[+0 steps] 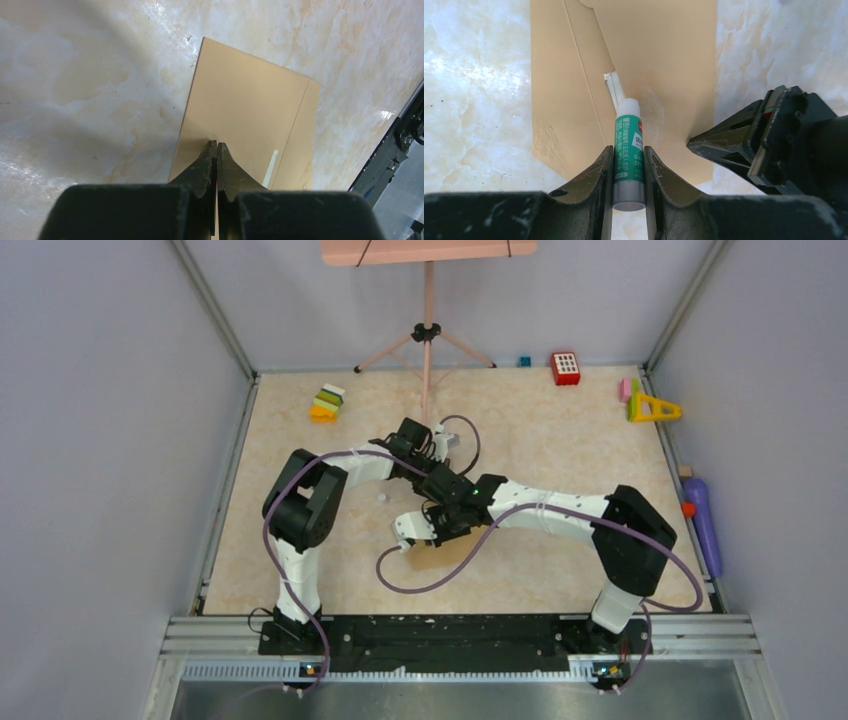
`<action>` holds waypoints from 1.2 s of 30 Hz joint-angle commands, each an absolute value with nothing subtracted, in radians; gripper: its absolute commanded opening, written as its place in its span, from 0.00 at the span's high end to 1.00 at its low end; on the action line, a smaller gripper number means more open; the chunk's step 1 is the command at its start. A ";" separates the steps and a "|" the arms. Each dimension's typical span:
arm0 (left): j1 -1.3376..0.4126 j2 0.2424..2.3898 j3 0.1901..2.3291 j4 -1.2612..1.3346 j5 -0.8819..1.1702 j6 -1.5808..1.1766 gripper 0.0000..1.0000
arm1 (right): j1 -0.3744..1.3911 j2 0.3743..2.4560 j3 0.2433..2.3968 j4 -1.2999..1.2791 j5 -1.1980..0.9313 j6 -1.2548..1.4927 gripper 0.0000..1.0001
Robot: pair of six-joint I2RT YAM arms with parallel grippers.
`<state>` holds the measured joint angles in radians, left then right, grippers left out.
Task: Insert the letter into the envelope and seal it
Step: Paint the envelope at the center of the board.
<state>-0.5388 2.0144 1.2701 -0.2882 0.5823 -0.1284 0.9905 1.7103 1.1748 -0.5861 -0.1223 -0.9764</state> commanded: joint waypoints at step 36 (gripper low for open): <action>-0.558 2.105 1.238 -0.325 0.433 -0.075 1.00 | 0.998 1.765 1.192 -0.562 -0.188 -1.000 1.00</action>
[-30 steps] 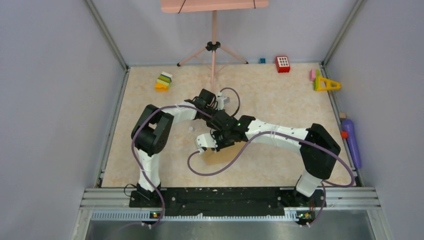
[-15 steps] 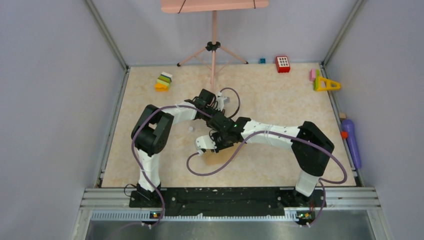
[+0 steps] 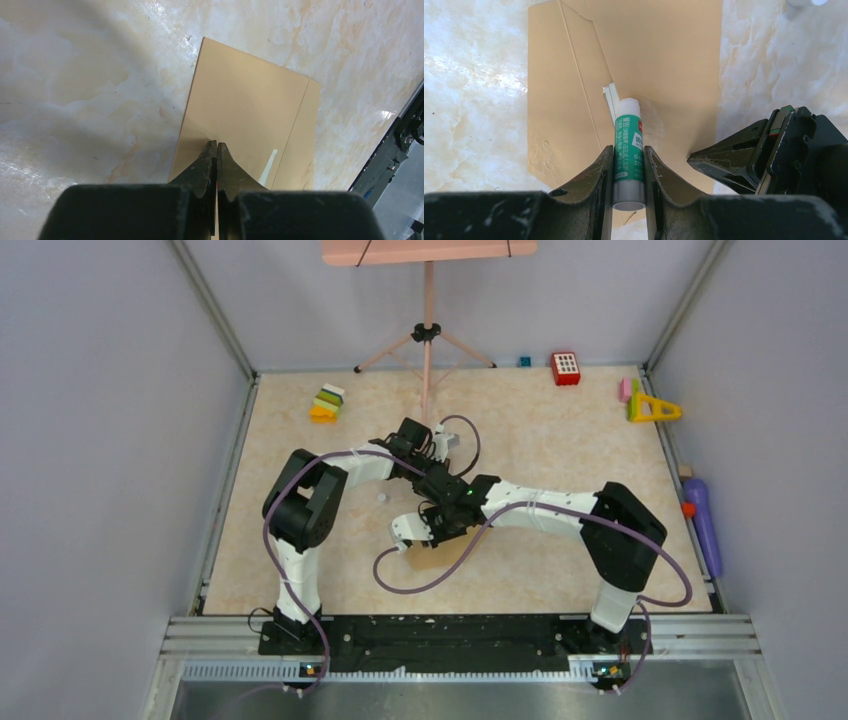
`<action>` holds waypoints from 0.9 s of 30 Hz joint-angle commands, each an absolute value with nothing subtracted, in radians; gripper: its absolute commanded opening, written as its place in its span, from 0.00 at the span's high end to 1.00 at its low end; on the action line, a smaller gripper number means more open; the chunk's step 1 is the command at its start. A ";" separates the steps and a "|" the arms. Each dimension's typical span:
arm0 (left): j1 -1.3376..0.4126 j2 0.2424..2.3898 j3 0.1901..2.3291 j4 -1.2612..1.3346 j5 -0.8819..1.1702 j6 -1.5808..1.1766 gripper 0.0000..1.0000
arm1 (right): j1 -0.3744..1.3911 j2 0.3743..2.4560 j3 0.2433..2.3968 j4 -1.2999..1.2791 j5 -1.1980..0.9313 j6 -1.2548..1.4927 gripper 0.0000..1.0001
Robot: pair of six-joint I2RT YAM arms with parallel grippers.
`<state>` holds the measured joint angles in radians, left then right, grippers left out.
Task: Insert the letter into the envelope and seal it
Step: Paint the envelope at the center of the board.
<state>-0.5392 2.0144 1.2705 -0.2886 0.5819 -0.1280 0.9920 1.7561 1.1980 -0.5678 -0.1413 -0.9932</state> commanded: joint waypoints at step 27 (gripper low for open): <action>-0.558 2.102 1.238 -0.327 0.433 -0.076 1.00 | 1.025 1.790 1.232 -0.526 -0.174 -0.963 1.00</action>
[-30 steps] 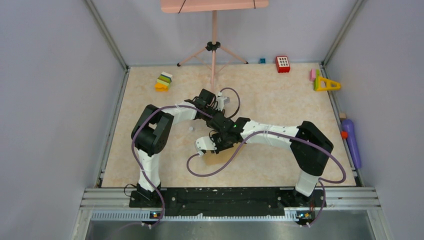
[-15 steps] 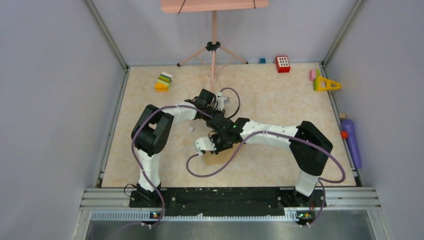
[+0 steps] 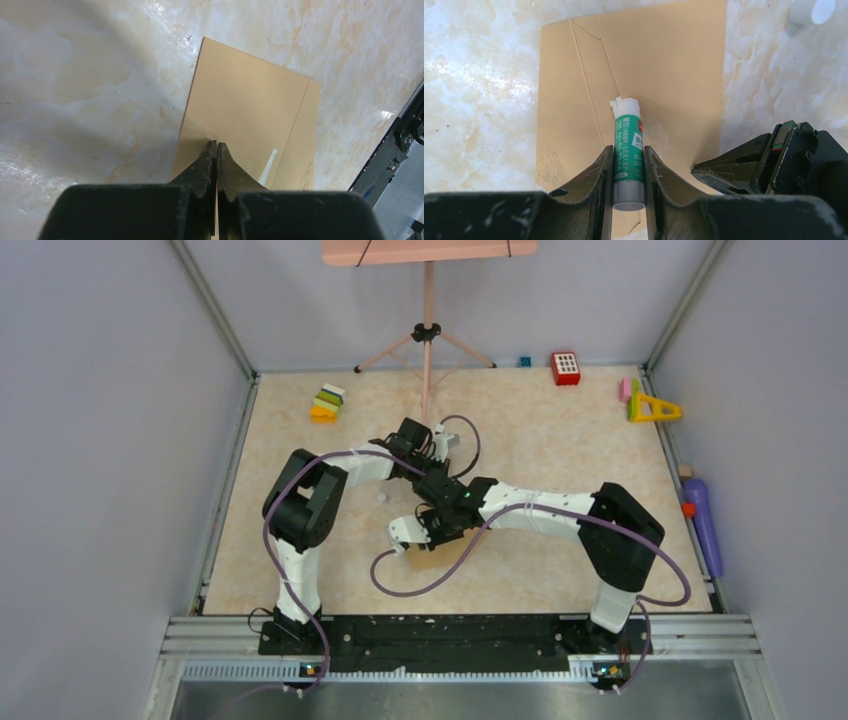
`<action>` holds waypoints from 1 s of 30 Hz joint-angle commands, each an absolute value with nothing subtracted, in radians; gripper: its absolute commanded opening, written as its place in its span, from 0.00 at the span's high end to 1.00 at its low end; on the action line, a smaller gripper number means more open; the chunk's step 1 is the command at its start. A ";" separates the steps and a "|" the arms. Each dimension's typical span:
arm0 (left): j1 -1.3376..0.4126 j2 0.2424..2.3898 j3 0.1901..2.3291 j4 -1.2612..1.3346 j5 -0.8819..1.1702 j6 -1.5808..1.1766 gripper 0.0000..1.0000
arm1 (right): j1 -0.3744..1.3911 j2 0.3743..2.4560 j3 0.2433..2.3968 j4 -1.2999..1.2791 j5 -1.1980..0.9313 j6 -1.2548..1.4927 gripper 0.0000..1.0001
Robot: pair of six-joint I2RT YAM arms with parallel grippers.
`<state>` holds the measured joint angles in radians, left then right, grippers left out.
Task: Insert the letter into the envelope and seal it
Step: Paint the envelope at the center of the board.
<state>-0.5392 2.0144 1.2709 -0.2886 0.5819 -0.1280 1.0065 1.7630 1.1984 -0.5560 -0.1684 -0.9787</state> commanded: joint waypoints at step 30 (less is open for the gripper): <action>-0.557 2.105 1.241 -0.327 0.435 -0.074 1.00 | 0.847 1.671 1.125 -0.550 -0.133 -1.004 1.00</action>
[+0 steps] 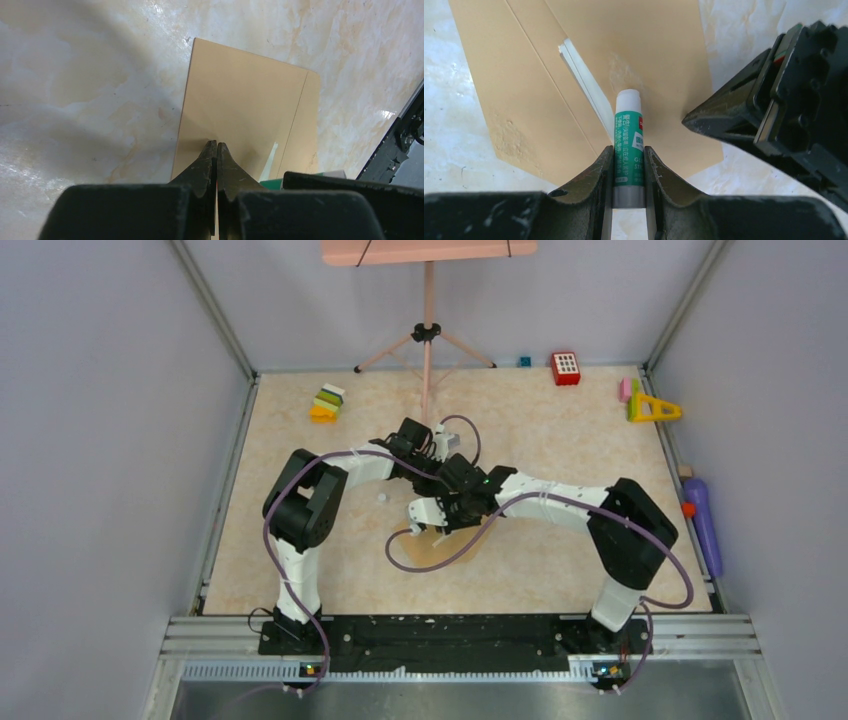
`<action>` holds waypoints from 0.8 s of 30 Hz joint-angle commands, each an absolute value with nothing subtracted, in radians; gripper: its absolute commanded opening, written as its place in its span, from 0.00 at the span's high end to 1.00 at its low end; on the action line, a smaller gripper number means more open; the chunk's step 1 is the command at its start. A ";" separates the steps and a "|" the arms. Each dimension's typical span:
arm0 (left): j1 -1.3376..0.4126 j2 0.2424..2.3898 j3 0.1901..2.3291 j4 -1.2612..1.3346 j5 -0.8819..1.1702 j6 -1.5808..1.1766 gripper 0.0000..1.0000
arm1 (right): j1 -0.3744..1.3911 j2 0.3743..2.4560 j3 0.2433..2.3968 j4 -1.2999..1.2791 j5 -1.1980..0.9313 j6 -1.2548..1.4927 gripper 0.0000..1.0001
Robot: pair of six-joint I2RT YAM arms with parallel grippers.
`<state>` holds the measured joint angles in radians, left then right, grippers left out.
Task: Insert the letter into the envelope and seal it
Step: Paint the envelope at the center of the board.
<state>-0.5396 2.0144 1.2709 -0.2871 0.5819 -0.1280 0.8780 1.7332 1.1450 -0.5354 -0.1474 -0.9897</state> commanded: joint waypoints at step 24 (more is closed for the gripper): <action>-0.557 2.106 1.241 -0.328 0.434 -0.075 1.00 | 0.768 1.599 1.042 -0.542 -0.103 -1.022 1.00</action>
<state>-0.5407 2.0167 1.2739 -0.2886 0.5819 -0.1272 0.7929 1.6482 1.0534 -0.5419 -0.1192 -1.0119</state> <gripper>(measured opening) 0.008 0.232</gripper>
